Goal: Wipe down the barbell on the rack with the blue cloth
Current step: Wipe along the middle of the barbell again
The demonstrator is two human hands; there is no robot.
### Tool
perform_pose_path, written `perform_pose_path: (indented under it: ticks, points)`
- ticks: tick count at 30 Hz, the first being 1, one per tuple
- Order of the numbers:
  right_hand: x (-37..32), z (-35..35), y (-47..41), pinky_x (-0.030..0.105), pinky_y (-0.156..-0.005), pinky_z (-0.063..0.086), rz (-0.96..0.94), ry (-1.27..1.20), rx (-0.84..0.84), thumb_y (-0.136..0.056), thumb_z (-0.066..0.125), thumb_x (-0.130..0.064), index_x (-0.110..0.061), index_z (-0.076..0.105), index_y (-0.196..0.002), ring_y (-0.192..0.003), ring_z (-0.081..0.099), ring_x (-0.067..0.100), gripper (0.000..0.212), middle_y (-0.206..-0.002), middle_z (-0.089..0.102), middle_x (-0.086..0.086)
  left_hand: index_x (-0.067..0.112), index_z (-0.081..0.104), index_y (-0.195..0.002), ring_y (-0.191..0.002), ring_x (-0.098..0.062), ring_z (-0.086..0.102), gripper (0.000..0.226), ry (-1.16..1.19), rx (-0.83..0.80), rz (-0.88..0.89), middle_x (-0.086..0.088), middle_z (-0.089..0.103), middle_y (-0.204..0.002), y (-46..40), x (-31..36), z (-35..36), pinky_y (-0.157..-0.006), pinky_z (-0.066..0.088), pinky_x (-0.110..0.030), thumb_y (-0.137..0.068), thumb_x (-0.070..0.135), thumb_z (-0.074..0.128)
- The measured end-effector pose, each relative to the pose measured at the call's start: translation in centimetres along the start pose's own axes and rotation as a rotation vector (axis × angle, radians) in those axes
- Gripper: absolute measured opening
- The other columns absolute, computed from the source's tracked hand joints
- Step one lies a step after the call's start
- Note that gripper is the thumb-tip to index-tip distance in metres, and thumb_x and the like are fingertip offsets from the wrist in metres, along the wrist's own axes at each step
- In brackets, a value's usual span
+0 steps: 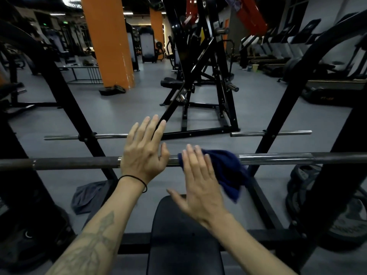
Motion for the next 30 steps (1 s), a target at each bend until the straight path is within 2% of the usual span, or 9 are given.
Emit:
perform_pose_path:
  ticks: [4, 8, 12, 15, 19, 23, 26, 28, 30]
  points:
    - [5.7, -2.2, 0.5, 0.045, -0.127, 0.018, -0.205, 0.058, -0.095, -0.103, 0.046, -0.055, -0.004, 0.025, -0.161, -0.158, 0.014, 0.025, 0.079, -0.169, 0.02, 0.013, 0.007, 0.045, -0.147, -0.142, -0.032, 0.04, 0.06, 0.027, 0.005, -0.049, -0.015, 0.043, -0.153, 0.0, 0.0, -0.1, -0.118, 0.027, -0.05, -0.094, 0.034, 0.038]
    - [9.8, -3.5, 3.2, 0.05, -0.127, 0.017, 0.1, 0.031, 0.059, -0.105, 0.035, -0.053, -0.002, 0.031, -0.158, -0.157, 0.02, 0.028, 0.073, -0.166, 0.029, 0.015, 0.006, 0.047, -0.146, -0.141, -0.032, 0.042, 0.057, 0.018, 0.016, -0.005, -0.015, 0.045, -0.152, 0.0, 0.3, 0.0, -0.116, 0.031, -0.049, -0.096, 0.032, 0.038]
    - [3.8, -0.7, 1.4, 0.048, -0.129, 0.004, 0.468, -0.113, 0.216, -0.104, 0.032, -0.055, 0.004, 0.03, -0.156, -0.158, 0.012, 0.032, 0.079, -0.166, 0.027, 0.019, 0.006, 0.05, -0.144, -0.14, -0.032, 0.044, 0.054, 0.027, 0.019, 0.042, -0.015, 0.047, -0.15, 0.2, 0.1, 0.1, -0.112, 0.036, -0.048, -0.097, 0.03, 0.037]
    - [0.0, 0.5, -0.4, 0.048, -0.129, 0.007, 0.215, -0.082, 0.116, -0.103, 0.041, -0.053, 0.002, 0.032, -0.156, -0.157, 0.016, 0.033, 0.078, -0.165, 0.029, 0.018, 0.005, 0.054, -0.139, -0.135, -0.032, 0.048, 0.052, 0.052, 0.022, 0.049, -0.015, 0.052, -0.146, 0.1, 0.0, 0.1, -0.106, 0.041, -0.045, -0.098, 0.031, 0.037]
    - [5.0, -1.5, 0.1, 0.046, -0.125, 0.022, -0.141, 0.063, -0.034, -0.103, 0.045, -0.048, -0.006, 0.034, -0.158, -0.155, 0.026, 0.027, 0.07, -0.163, 0.035, 0.013, 0.004, 0.058, -0.133, -0.13, -0.031, 0.053, 0.049, 0.073, 0.033, -0.008, -0.014, 0.056, -0.14, 0.2, 0.0, 0.1, -0.1, 0.042, -0.042, -0.096, 0.032, 0.041]
    - [9.6, -3.3, 2.7, 0.048, -0.127, 0.018, 0.159, 0.05, 0.096, -0.106, 0.033, -0.054, -0.003, 0.037, -0.156, -0.153, 0.028, 0.029, 0.071, -0.16, 0.04, 0.015, 0.005, 0.059, -0.131, -0.125, -0.03, 0.056, 0.047, 0.086, 0.036, -0.009, -0.013, 0.059, -0.135, 0.3, 0.1, 0.2, -0.096, 0.044, -0.042, -0.097, 0.031, 0.041]
    - [5.9, -2.0, 2.0, 0.048, -0.128, 0.009, 0.48, -0.077, 0.232, -0.106, 0.022, -0.06, 0.0, 0.034, -0.156, -0.157, 0.018, 0.029, 0.079, -0.164, 0.032, 0.015, 0.005, 0.061, -0.128, -0.12, -0.03, 0.058, 0.045, 0.086, 0.037, -0.008, -0.013, 0.061, -0.131, 0.2, 0.1, 0.2, -0.096, 0.043, -0.042, -0.097, 0.03, 0.041]
    - [1.8, -0.7, 0.0, 0.048, -0.129, 0.005, 0.461, -0.165, 0.19, -0.104, 0.023, -0.064, 0.0, 0.028, -0.158, -0.158, 0.01, 0.028, 0.084, -0.168, 0.024, 0.015, 0.006, 0.062, -0.126, -0.117, -0.03, 0.059, 0.043, 0.073, 0.053, 0.002, -0.012, 0.062, -0.129, 0.2, 0.0, 0.2, -0.098, 0.042, -0.041, -0.097, 0.03, 0.041]
    - [-0.9, 0.3, -0.9, 0.047, -0.129, 0.006, 0.229, -0.113, 0.074, -0.103, 0.028, -0.065, 0.0, 0.027, -0.159, -0.158, 0.011, 0.029, 0.086, -0.168, 0.023, 0.016, 0.005, 0.064, -0.122, -0.113, -0.03, 0.06, 0.041, 0.066, 0.074, 0.023, -0.012, 0.064, -0.124, 0.2, -0.1, 0.2, -0.096, 0.042, -0.042, -0.097, 0.029, 0.042]
Point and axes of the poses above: each hand's wrist, its own y-axis away from the middle knuckle, its own z-axis out of the palm, x = y × z, the point moved 1 cm from there along -y, towards the middle knuckle
